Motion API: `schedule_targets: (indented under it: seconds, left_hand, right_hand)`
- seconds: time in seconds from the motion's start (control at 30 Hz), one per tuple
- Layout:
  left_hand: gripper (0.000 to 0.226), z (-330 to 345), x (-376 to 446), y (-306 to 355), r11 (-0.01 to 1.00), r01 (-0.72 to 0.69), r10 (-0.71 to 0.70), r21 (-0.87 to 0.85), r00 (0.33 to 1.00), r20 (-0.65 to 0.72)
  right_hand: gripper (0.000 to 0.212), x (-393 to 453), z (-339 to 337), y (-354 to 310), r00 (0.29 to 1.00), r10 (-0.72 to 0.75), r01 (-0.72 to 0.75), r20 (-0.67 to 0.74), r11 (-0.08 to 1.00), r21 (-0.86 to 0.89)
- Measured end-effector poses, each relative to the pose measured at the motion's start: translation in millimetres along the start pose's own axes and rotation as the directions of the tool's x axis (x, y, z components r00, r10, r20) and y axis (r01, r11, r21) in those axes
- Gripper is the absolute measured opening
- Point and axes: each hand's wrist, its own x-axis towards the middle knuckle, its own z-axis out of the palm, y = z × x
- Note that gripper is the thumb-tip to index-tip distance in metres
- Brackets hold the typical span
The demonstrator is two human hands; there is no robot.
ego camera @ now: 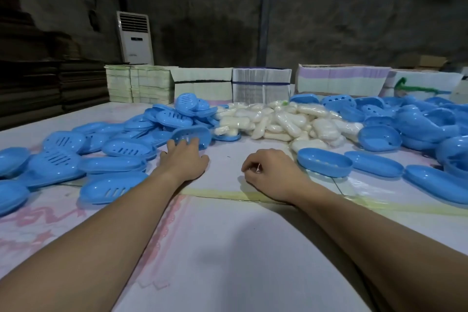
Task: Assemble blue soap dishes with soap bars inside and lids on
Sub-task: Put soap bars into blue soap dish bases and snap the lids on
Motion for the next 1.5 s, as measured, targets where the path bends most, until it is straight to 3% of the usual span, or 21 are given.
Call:
schedule_targets:
  seconds: [0.13,0.3,0.4,0.53,0.6,0.67,0.73,0.93,1.1,1.3,1.5]
  left_hand:
    - [0.037,-6.4,-3.6,3.2,0.996,-0.047,0.054,0.081,0.995,-0.089]
    - [0.038,-5.9,-8.0,9.1,0.991,-0.136,0.134,-0.007,0.984,-0.121]
    - [0.035,-7.2,-8.8,8.6,0.983,-0.175,0.150,-0.059,0.944,-0.294]
    - [0.026,-11.1,-7.1,4.4,0.962,-0.257,0.168,-0.088,0.817,-0.552]
    - [0.034,-8.2,-3.8,2.0,0.972,-0.230,0.180,-0.053,0.868,-0.462]
    - [0.044,-3.1,-1.2,-0.2,0.989,-0.150,0.146,-0.007,0.968,-0.206]
    - [0.049,1.9,1.9,-2.3,0.995,-0.101,0.101,0.001,0.994,-0.031]
    - [0.062,1.7,3.5,-2.4,0.995,-0.088,0.083,-0.056,0.992,-0.095]
    - [0.070,2.3,3.8,-2.3,0.995,-0.042,0.044,-0.095,0.999,0.023]
    - [0.045,-0.1,1.4,-0.1,0.998,-0.041,0.043,0.050,0.998,-0.041]
    - [0.019,-2.5,-2.2,6.1,0.989,-0.145,0.141,-0.022,0.983,-0.120]
  right_hand:
    - [0.018,-0.2,-1.4,1.3,0.999,0.037,-0.036,-0.033,0.999,0.030]
    - [0.017,0.9,0.5,3.8,0.999,0.045,-0.044,-0.025,0.998,0.049]
    - [0.016,1.8,1.7,5.6,0.999,0.047,-0.046,-0.026,0.998,0.049]
    - [0.017,2.9,2.3,7.2,0.999,0.048,-0.047,-0.017,0.997,0.059]
    - [0.016,3.2,2.5,8.3,0.999,0.050,-0.048,-0.020,0.997,0.063]
    - [0.016,3.3,3.0,8.6,0.998,0.054,-0.053,-0.021,0.996,0.070]
    - [0.016,3.6,3.2,8.9,0.998,0.056,-0.055,-0.018,0.996,0.072]
    - [0.016,4.7,3.9,9.6,0.999,0.043,-0.041,-0.028,0.997,0.070]
    - [0.015,4.7,4.8,9.8,0.999,0.035,-0.034,-0.013,0.997,0.063]
    - [0.016,5.1,4.8,12.1,0.998,0.041,-0.038,-0.044,0.997,0.072]
    - [0.016,6.5,6.4,15.0,0.997,0.047,-0.042,-0.054,0.996,0.079]
